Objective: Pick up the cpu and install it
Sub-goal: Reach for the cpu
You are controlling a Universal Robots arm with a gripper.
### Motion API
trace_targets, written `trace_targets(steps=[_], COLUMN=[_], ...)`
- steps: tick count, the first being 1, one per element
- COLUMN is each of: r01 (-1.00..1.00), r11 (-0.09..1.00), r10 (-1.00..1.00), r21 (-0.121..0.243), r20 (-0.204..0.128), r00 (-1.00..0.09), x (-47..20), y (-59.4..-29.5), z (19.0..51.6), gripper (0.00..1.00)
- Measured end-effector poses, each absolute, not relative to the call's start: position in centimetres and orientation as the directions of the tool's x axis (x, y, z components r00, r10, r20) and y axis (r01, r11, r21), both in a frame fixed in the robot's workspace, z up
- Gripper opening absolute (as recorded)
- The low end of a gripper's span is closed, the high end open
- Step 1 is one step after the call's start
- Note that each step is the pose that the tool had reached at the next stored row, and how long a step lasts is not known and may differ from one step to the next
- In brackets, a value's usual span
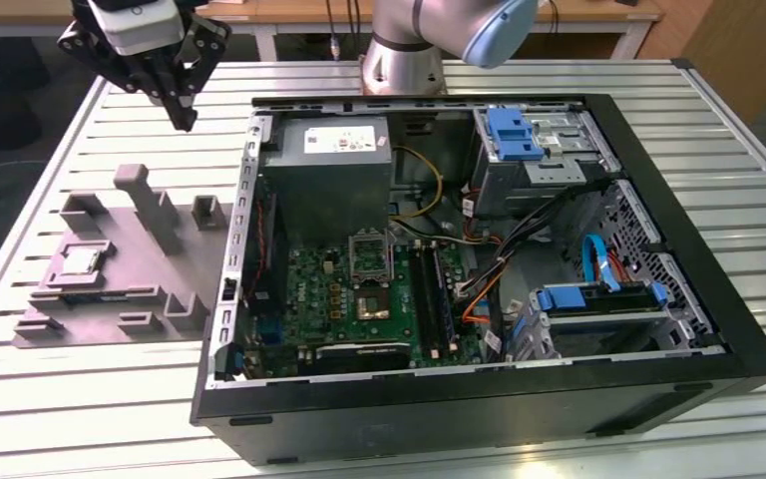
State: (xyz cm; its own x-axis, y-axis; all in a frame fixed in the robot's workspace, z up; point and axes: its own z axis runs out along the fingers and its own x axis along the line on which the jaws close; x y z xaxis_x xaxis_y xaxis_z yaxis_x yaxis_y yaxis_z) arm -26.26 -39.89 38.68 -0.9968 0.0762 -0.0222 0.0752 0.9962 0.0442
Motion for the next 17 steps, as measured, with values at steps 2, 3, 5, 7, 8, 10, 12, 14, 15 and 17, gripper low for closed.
trace_targets(steps=[2,3,5,7,8,10,12,14,15,17], r01=[0.075,0.075,0.075,0.075,0.075,0.075,0.075,0.075,0.075,0.075], r11=[0.996,0.996,0.996,0.996,0.996,0.996,0.996,0.996,0.996,0.996], r10=[0.076,0.076,0.076,0.076,0.076,0.076,0.076,0.076,0.076,0.076], r21=[0.044,0.044,0.044,0.044,0.044,0.044,0.044,0.044,0.044,0.044], r20=[-0.022,-0.022,-0.022,-0.022,-0.022,-0.022,-0.022,-0.022,-0.022,-0.022], r00=[-0.997,-0.997,-0.997,-0.997,-0.997,-0.997,-0.997,-0.997,-0.997,-0.997], x=[-26.3,-26.4,-26.5,-26.6,-26.8,-27.0,-27.1,-27.2,-27.3,-27.8], y=[-39.9,-39.9,-39.9,-39.9,-39.9,-39.9,-39.9,-39.9,-39.9,-39.9], z=[38.7,38.7,38.7,38.7,38.7,38.7,38.7,38.7,38.7,38.7], gripper=[0.11,0.11,0.11,0.11,0.11,0.11,0.11,0.11,0.11,0.11])
